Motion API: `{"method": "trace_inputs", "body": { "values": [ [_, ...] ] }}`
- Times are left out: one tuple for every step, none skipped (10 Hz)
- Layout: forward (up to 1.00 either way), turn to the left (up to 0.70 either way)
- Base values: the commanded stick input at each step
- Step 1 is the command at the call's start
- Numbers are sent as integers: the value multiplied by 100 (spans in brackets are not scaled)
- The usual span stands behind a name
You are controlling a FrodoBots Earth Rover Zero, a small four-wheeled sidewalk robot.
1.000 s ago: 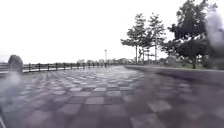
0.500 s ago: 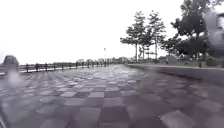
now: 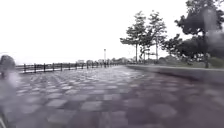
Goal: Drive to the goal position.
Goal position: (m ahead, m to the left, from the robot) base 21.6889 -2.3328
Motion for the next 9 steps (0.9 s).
{"method": "trace_inputs", "body": {
  "values": [
    [100, 1],
    [100, 5],
    [100, 9],
    [100, 13],
    [100, 2],
    [100, 1],
    [100, 1],
    [100, 1],
    [100, 1]
  ]
}}
